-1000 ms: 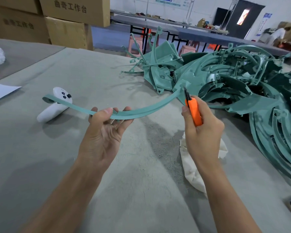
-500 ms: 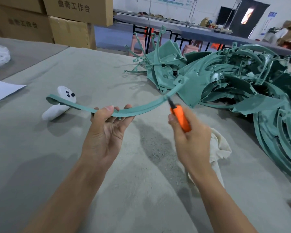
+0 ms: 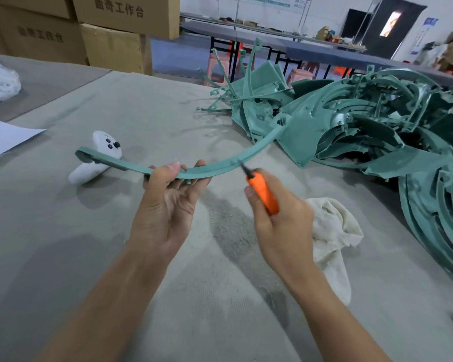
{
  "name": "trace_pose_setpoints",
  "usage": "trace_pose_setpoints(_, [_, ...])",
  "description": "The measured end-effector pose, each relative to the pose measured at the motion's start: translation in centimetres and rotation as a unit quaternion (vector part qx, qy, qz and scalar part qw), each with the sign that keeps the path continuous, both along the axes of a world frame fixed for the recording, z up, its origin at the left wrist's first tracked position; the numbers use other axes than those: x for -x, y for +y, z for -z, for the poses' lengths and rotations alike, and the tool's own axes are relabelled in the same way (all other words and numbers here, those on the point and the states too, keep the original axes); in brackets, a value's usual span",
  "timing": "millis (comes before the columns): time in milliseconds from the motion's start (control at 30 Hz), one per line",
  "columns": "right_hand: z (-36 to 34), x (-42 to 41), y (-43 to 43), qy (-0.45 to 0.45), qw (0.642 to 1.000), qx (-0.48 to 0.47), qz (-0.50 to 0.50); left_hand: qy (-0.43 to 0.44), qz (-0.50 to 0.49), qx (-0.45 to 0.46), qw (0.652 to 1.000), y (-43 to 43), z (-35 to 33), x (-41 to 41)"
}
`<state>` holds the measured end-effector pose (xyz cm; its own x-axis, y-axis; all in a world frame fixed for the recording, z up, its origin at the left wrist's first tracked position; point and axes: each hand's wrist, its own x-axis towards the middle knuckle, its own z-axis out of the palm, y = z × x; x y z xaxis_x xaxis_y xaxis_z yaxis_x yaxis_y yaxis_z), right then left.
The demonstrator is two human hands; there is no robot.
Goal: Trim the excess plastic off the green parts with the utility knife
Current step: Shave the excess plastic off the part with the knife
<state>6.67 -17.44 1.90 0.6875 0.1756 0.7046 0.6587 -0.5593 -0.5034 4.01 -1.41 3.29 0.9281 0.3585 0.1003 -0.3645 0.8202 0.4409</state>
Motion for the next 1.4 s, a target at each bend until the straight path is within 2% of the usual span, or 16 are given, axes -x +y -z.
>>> trace_pose_setpoints(200, [-0.9,-2.0,-2.5,0.028,0.995,-0.075,0.063,0.007,0.006,0.008,1.0,0.3,0.3,-0.1])
trace_pose_setpoints(333, [0.3,0.3,-0.2,0.006,1.0,0.005,0.004,0.022,0.0,0.001,1.0,0.4,0.2,0.0])
trace_pose_setpoints(400, [0.6,0.4,0.1,0.004,1.0,0.011,-0.008,0.025,0.002,0.015,1.0,0.5,0.1,0.0])
trace_pose_setpoints(533, [-0.6,-1.7,-2.0,0.022,0.996,-0.084,0.03,0.025,0.011,0.014,1.0,0.5,0.0,0.0])
trace_pose_setpoints(633, [-1.2,-2.4,-3.5,0.014,0.992,-0.104,0.077,0.019,0.023,0.015,0.999,0.3,0.1,0.0])
trace_pose_setpoints(733, [-0.7,-1.7,-2.7,0.017,0.995,-0.071,0.063,0.02,0.018,0.004,1.0,0.3,0.1,0.1])
trace_pose_setpoints(867, [0.2,0.4,-0.5,-0.023,0.999,0.038,-0.004,0.034,0.008,0.0,0.999,0.5,0.0,0.2])
trace_pose_setpoints(933, [0.0,0.0,-0.6,-0.017,1.0,0.011,-0.002,0.037,0.014,0.009,0.999,0.6,0.0,0.1])
trace_pose_setpoints(1033, [-0.8,-1.7,-2.6,0.018,0.995,-0.087,0.052,0.023,0.025,0.008,0.999,0.7,0.2,0.0])
trace_pose_setpoints(1100, [-1.0,-2.2,-3.6,0.027,0.991,-0.106,0.083,0.018,0.029,0.01,0.999,0.6,0.4,0.0])
trace_pose_setpoints(1167, [-0.7,-1.8,-3.1,0.034,0.993,-0.087,0.076,0.018,0.029,0.011,0.999,0.4,0.4,0.1])
trace_pose_setpoints(1300, [0.6,0.7,0.3,0.007,1.0,0.01,0.004,0.02,0.006,-0.005,1.0,0.3,0.1,0.1])
trace_pose_setpoints(1400, [0.8,1.5,1.3,-0.002,0.999,0.028,-0.019,0.016,-0.003,0.016,1.0,0.5,0.1,0.1])
